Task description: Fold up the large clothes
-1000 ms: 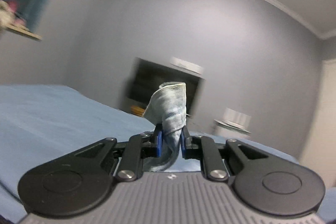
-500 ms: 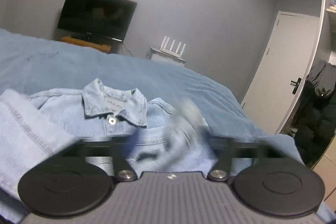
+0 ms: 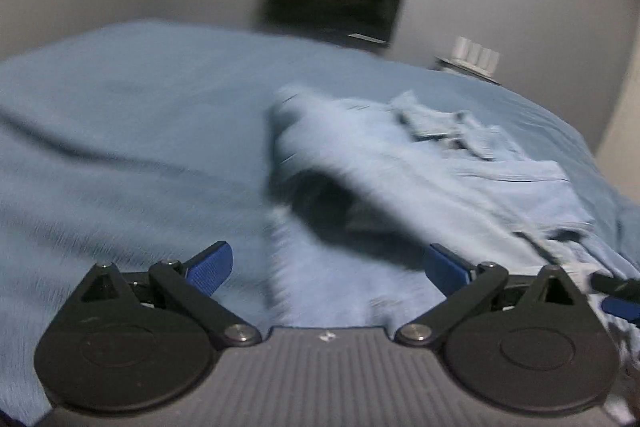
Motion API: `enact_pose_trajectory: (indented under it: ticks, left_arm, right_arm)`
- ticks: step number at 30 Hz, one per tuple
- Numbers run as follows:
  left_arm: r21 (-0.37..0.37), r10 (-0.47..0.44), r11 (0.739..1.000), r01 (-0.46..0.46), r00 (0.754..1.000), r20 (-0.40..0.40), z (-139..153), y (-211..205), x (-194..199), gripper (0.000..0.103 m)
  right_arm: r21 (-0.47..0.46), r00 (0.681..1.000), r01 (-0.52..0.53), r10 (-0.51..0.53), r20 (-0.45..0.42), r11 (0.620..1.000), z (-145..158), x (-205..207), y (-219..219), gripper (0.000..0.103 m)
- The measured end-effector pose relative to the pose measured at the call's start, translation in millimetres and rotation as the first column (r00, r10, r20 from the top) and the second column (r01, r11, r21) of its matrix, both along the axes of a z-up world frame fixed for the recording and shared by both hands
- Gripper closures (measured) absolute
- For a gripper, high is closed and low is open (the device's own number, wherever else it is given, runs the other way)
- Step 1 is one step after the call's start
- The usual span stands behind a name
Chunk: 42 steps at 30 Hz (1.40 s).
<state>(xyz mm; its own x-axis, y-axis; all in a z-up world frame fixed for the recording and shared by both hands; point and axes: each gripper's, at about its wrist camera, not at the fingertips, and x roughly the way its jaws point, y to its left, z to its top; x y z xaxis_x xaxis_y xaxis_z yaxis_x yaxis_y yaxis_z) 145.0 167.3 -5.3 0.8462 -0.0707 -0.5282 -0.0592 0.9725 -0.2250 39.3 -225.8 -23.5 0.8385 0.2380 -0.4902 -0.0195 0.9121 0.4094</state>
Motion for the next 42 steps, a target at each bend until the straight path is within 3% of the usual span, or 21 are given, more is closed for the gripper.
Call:
enact_pose_trajectory:
  ticks: [5,9,12,16,22,24,25,26,32,36,39,42]
  left_arm:
    - [0.038,-0.028,0.999,0.029,0.999,-0.027,-18.9,8.3,10.8,0.001]
    - [0.154,-0.105,0.982,0.109,0.994,-0.029,-31.5,-8.3,11.8,0.001]
    - [0.162,-0.129,0.978,0.133,0.991,-0.035,-36.5,-15.5,16.9,0.000]
    - [0.142,-0.135,0.980,0.140,0.990,-0.040,-39.2,-13.6,20.1,0.001]
    - [0.135,-0.137,0.980,0.142,0.989,-0.046,-41.3,-17.3,24.6,0.000]
    - [0.139,-0.138,0.980,0.144,0.989,-0.050,-41.0,-19.0,23.9,0.000]
    - [0.140,-0.140,0.979,0.145,0.989,-0.050,-41.6,-20.1,24.6,0.000]
    - [0.141,-0.140,0.979,0.146,0.989,-0.050,-42.2,-21.1,25.2,0.000]
    - [0.152,-0.141,0.977,0.147,0.989,-0.048,-44.0,-24.8,24.4,0.000]
    - [0.147,-0.141,0.978,0.147,0.989,-0.047,-43.9,-24.3,22.7,0.000]
    - [0.147,-0.141,0.978,0.147,0.989,-0.047,-44.0,-24.2,23.0,0.000]
    - [0.147,-0.141,0.978,0.147,0.989,-0.047,-43.9,-24.3,23.0,0.000]
  right_arm:
    - [0.114,0.999,0.030,-0.029,-0.013,0.993,-5.9,14.1,-20.5,0.020]
    - [0.192,0.998,0.066,-0.064,-0.020,0.979,-7.6,27.8,-35.3,0.026]
    - [0.189,0.996,0.084,-0.075,-0.054,0.978,-10.3,47.5,-37.1,0.027]
    - [0.130,0.996,0.061,-0.052,-0.071,0.990,-11.8,76.7,-28.4,0.026]
    - [-0.073,0.998,-0.017,0.013,-0.058,0.997,-17.1,97.1,-6.7,0.034]
    - [-0.098,0.998,-0.041,0.038,-0.041,0.994,-16.8,90.8,-3.5,0.043]
    - [-0.103,0.999,-0.039,0.036,-0.033,0.994,-16.2,87.7,-3.7,0.052]
    - [-0.103,0.999,-0.026,0.024,-0.026,0.994,-15.4,85.0,-5.7,0.067]
    - [-0.046,1.000,-0.004,0.005,0.024,0.999,-8.8,78.5,-16.9,0.092]
    - [-0.082,0.989,0.014,-0.002,0.145,0.997,18.8,67.2,-16.4,0.093]
    - [-0.135,0.968,0.088,-0.053,0.247,0.987,48.4,62.2,-22.4,0.094]
    - [-0.147,0.963,0.179,-0.143,0.227,0.973,57.5,70.3,-47.1,0.094]
